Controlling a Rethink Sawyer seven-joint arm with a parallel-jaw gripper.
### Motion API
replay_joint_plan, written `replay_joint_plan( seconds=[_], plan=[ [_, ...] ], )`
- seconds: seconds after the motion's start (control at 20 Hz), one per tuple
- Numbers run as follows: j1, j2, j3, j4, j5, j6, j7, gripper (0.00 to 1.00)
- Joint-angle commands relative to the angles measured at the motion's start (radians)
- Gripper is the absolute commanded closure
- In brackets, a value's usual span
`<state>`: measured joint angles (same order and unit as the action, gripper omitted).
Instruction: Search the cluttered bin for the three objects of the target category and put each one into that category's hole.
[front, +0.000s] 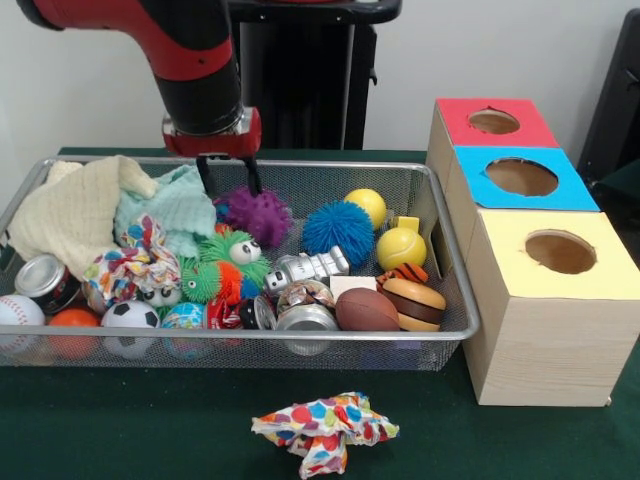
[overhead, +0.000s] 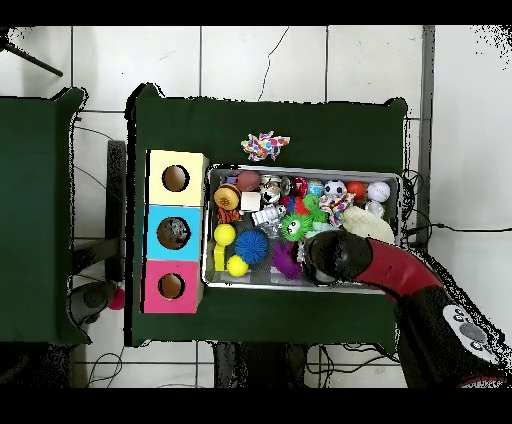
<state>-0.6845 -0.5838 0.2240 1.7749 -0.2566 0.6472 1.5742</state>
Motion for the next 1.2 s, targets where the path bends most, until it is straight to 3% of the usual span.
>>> replay_joint_plan(
  seconds=[0.05,0.25,0.4,0.55,0.65,0.75,0.8,0.9,1.0,1.2],
  plan=[
    [0.022,-0.061,0.018,0.029,0.087,0.1,0.136,0.0],
    [-0.011,0.005,0.057,0.059,0.161,0.061,0.144,0.0],
    [-0.046,0.045,0.109,0.102,0.261,0.03,0.157,0.0],
    [-0.064,0.08,0.134,0.117,0.286,-0.033,0.129,0.0],
    [-0.041,0.086,0.103,0.086,0.217,-0.098,0.092,0.0],
    [0.014,0.094,0.037,0.021,0.102,-0.174,0.067,0.0],
    [0.07,0.108,-0.029,-0.039,0.01,-0.23,0.064,0.0],
    [0.154,0.161,-0.132,-0.12,-0.066,-0.34,0.132,0.0],
    [0.217,0.205,-0.213,-0.181,-0.125,-0.443,0.165,0.0],
    [0.321,0.276,-0.34,-0.277,-0.177,-0.544,0.167,0.0]
  ],
)
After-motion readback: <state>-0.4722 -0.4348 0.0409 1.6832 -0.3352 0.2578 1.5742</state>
